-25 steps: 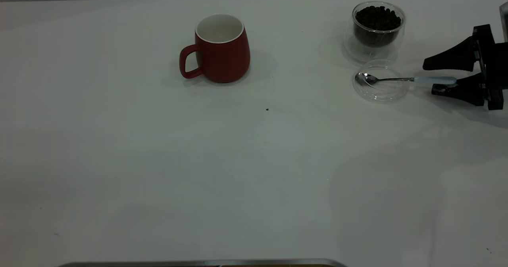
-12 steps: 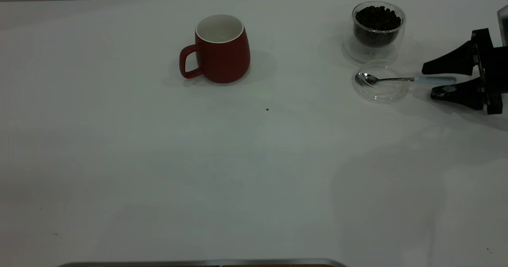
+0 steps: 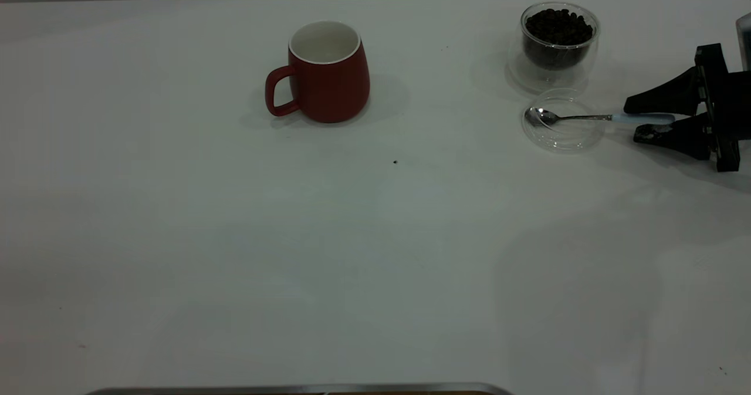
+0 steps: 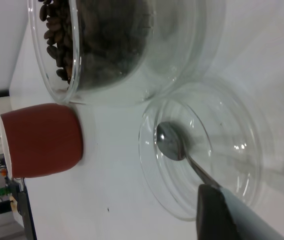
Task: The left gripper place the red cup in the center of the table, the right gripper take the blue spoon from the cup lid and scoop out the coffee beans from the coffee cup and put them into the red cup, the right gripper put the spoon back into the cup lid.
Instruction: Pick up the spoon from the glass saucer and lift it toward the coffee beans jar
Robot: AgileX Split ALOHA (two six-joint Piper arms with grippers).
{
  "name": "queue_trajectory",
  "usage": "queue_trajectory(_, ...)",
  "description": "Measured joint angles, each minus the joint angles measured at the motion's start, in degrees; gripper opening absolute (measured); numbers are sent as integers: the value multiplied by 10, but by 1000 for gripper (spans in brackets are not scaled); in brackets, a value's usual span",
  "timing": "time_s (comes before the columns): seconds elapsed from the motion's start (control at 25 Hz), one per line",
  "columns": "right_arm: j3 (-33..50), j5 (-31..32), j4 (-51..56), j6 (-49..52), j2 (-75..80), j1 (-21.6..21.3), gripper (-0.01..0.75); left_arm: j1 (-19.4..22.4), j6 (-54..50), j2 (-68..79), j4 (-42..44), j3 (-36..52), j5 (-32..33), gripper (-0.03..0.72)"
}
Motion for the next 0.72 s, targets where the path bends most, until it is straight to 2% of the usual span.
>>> queue_trajectory(0.72, 0, 11, -1, -2, 0, 0, 184, 0, -1, 0, 0, 0, 0, 444)
